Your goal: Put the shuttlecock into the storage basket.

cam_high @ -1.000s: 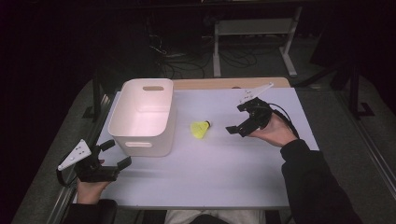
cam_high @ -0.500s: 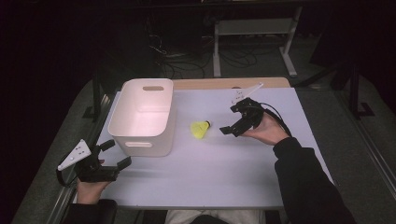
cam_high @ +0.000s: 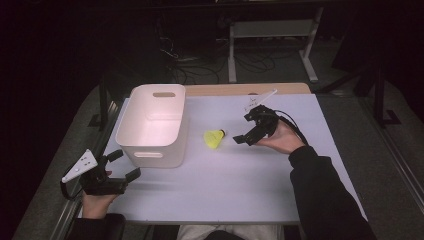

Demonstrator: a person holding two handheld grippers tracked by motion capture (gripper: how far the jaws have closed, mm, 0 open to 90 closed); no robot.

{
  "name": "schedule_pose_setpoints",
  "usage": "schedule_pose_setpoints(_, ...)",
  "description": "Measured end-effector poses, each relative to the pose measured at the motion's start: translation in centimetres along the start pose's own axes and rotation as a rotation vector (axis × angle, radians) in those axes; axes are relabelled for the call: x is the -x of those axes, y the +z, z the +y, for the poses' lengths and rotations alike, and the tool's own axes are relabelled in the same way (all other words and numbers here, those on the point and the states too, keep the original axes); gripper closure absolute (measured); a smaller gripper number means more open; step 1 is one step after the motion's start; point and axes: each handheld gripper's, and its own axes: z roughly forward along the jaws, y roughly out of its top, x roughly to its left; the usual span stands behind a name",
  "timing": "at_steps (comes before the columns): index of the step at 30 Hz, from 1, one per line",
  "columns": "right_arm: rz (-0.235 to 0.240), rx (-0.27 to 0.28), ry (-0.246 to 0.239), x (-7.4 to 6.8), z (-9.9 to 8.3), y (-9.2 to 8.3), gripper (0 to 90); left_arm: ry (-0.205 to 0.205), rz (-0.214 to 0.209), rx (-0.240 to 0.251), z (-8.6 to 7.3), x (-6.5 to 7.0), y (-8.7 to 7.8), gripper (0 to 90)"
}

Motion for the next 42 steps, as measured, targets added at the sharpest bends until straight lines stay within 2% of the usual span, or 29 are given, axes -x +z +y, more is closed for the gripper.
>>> schedule_pose_setpoints(10,0.031,-0.01,-0.007,0.2,0.1,1.8,0.0,0.001,-0.001,0.0,0.0,0.0,0.0,0.0)
schedule_pose_setpoints(14,0.059,-0.044,-0.014,0.1,0.0,2.7,5.8,0.001,-0.001,0.001,0.0,0.0,0.0,0.0)
schedule_pose_setpoints(20,0.097,-0.066,-0.026,0.1,0.0,3.8,14.9,0.001,-0.002,0.001,0.0,0.0,0.0,0.0)
schedule_pose_setpoints(26,0.142,-0.1,-0.045,0.2,-0.2,4.7,27.7,0.0,-0.003,0.003,0.0,0.0,0.0,0.0)
schedule_pose_setpoints(29,0.135,-0.118,-0.05,0.3,-0.3,5.1,31.2,0.0,-0.003,0.003,0.0,0.0,0.0,0.0)
schedule_pose_setpoints(34,0.155,-0.127,-0.061,0.6,-0.6,5.4,38.9,-0.001,0.0,0.006,0.0,0.0,0.0,0.0)
schedule_pose_setpoints(36,0.165,-0.135,-0.067,0.7,-0.7,5.5,45.5,-0.001,0.0,0.006,0.0,0.0,-0.1,0.0)
schedule_pose_setpoints(38,0.168,-0.136,-0.068,0.7,-0.7,5.6,47.4,-0.001,0.0,0.006,0.0,0.0,-0.1,0.0)
schedule_pose_setpoints(39,0.175,-0.139,-0.073,0.7,-0.8,5.8,54.2,-0.001,0.0,0.005,0.0,0.0,0.0,0.0)
schedule_pose_setpoints(42,0.182,-0.145,-0.083,0.7,-0.8,6.0,60.3,-0.001,0.0,0.006,0.0,0.0,-0.1,0.0)
